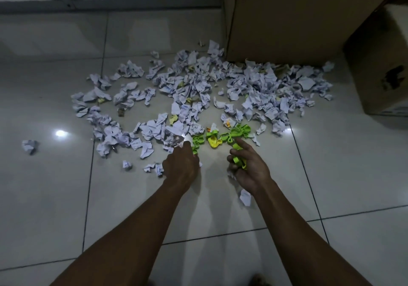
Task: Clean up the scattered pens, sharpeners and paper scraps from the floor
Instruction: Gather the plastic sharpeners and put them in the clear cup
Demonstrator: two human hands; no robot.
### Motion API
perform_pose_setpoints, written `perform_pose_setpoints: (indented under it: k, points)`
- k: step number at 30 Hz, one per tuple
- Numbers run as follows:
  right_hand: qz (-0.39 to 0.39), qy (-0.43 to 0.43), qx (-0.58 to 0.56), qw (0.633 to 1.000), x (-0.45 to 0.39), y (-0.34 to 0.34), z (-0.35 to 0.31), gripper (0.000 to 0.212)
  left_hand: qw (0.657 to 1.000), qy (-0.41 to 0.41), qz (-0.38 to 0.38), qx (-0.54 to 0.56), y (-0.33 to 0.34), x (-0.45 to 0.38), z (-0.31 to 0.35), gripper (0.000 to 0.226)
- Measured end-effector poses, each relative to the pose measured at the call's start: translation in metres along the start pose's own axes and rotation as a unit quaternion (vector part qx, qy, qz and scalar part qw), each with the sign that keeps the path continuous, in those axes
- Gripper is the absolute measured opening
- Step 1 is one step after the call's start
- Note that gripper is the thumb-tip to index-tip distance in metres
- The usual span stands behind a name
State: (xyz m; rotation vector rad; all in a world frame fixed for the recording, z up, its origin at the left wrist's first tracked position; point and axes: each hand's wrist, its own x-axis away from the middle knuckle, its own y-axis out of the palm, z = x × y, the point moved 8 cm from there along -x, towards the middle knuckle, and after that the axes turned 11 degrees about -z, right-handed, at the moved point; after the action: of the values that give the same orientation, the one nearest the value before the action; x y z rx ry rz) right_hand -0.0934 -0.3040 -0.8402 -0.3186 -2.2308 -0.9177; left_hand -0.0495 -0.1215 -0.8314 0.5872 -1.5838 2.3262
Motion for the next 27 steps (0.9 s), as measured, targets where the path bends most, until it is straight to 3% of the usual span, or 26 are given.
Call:
perform_pose_setpoints:
  k: [7, 9, 10, 11, 12, 14, 16, 18, 22, 23, 25, 27]
  points:
    - [-0.068, 0.016, -0.139, 0.988, 0.001, 0.019, 0.0, 0.033, 1.0, 0.0, 0.005, -0.029, 0.001, 0.009, -0.007, 0.037]
    - [-0.08, 0.006, -0.171, 0.982, 0.001, 0.021, -0.003, 0.02, 0.999, 0.003, 0.008, 0.046, -0.004, 0.008, -0.01, 0.029]
    - [-0.082, 0.005, -0.182, 0.98, 0.0, 0.02, -0.004, 0.015, 0.991, 0.006, 0.009, 0.135, -0.009, 0.007, -0.01, 0.023]
    - [-0.082, 0.009, -0.188, 0.979, -0.001, 0.02, -0.004, 0.015, 0.964, 0.001, 0.003, 0.265, -0.013, 0.005, -0.01, 0.015]
    - [-0.08, 0.016, -0.187, 0.979, -0.003, 0.02, -0.003, 0.016, 0.913, -0.021, -0.011, 0.407, -0.014, 0.003, -0.01, 0.012]
    - [-0.064, 0.035, -0.145, 0.987, -0.008, 0.02, 0.001, 0.018, 0.783, -0.083, -0.082, 0.611, -0.008, 0.003, -0.006, 0.018]
    - [-0.034, 0.045, -0.047, 0.997, -0.013, 0.016, 0.004, 0.018, 0.681, -0.096, -0.158, 0.709, -0.004, 0.004, 0.005, 0.021]
    - [-0.013, 0.035, 0.046, 0.998, -0.017, 0.017, 0.002, 0.017, 0.61, -0.062, -0.205, 0.763, -0.008, 0.005, 0.014, 0.02]
    - [0.027, -0.044, 0.229, 0.972, -0.027, 0.025, -0.019, 0.02, 0.553, 0.005, -0.241, 0.798, -0.02, 0.011, 0.017, 0.018]
    - [0.047, -0.082, 0.318, 0.943, -0.03, 0.029, -0.029, 0.022, 0.546, 0.011, -0.244, 0.802, -0.021, 0.013, 0.017, 0.019]
    - [0.082, -0.154, 0.493, 0.853, -0.035, 0.042, -0.047, 0.029, 0.532, 0.015, -0.25, 0.809, -0.021, 0.016, 0.013, 0.02]
    - [0.083, -0.172, 0.593, 0.782, -0.041, 0.054, -0.051, 0.038, 0.53, 0.011, -0.256, 0.808, -0.018, 0.019, 0.009, 0.022]
